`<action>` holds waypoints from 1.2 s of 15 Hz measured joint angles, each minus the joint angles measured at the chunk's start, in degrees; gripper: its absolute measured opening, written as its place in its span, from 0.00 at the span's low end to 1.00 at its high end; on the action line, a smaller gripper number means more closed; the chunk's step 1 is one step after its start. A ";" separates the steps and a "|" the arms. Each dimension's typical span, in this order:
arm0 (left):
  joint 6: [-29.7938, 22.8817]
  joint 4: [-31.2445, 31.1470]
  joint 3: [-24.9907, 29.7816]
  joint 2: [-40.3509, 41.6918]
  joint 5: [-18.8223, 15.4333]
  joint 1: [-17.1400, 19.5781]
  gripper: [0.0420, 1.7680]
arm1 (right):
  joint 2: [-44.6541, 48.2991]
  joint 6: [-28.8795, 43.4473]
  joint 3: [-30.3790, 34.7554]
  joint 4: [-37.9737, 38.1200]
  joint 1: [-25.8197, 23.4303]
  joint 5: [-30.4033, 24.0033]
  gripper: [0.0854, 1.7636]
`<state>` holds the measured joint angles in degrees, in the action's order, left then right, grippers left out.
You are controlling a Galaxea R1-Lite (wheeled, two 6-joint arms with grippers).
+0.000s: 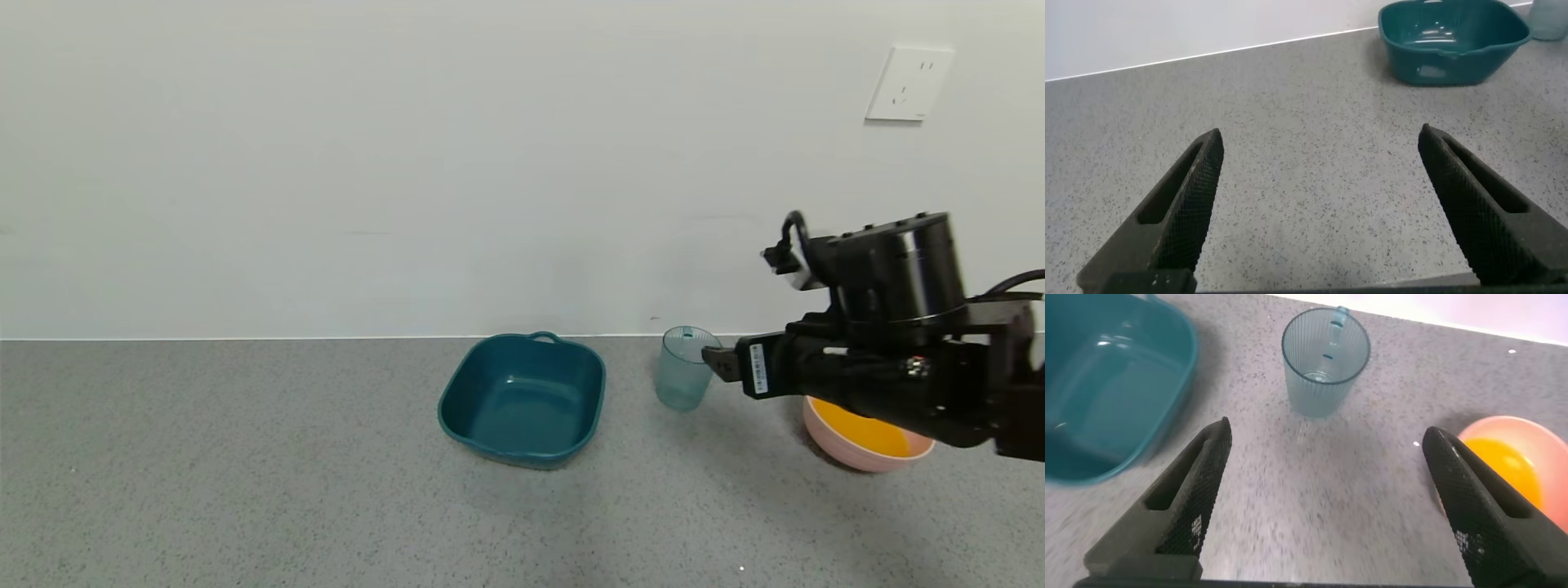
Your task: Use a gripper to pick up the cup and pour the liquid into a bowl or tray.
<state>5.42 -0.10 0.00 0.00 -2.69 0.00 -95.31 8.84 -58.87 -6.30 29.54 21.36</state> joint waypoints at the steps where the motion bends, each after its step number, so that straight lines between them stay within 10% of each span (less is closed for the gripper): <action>1: 0.02 0.00 0.00 0.00 0.00 0.00 0.97 | 3.41 0.00 0.27 2.34 0.52 -0.15 0.96; 12: 0.00 0.00 0.00 0.00 0.00 0.00 0.97 | 42.86 -0.11 11.15 22.97 7.39 -0.26 0.96; 18: 0.00 0.00 0.00 0.00 0.02 0.00 0.97 | 58.51 -1.49 18.16 28.12 -8.64 -0.11 0.96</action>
<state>5.42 -0.10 0.00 0.00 -2.67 0.00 -36.79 7.35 -40.70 21.82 20.89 21.25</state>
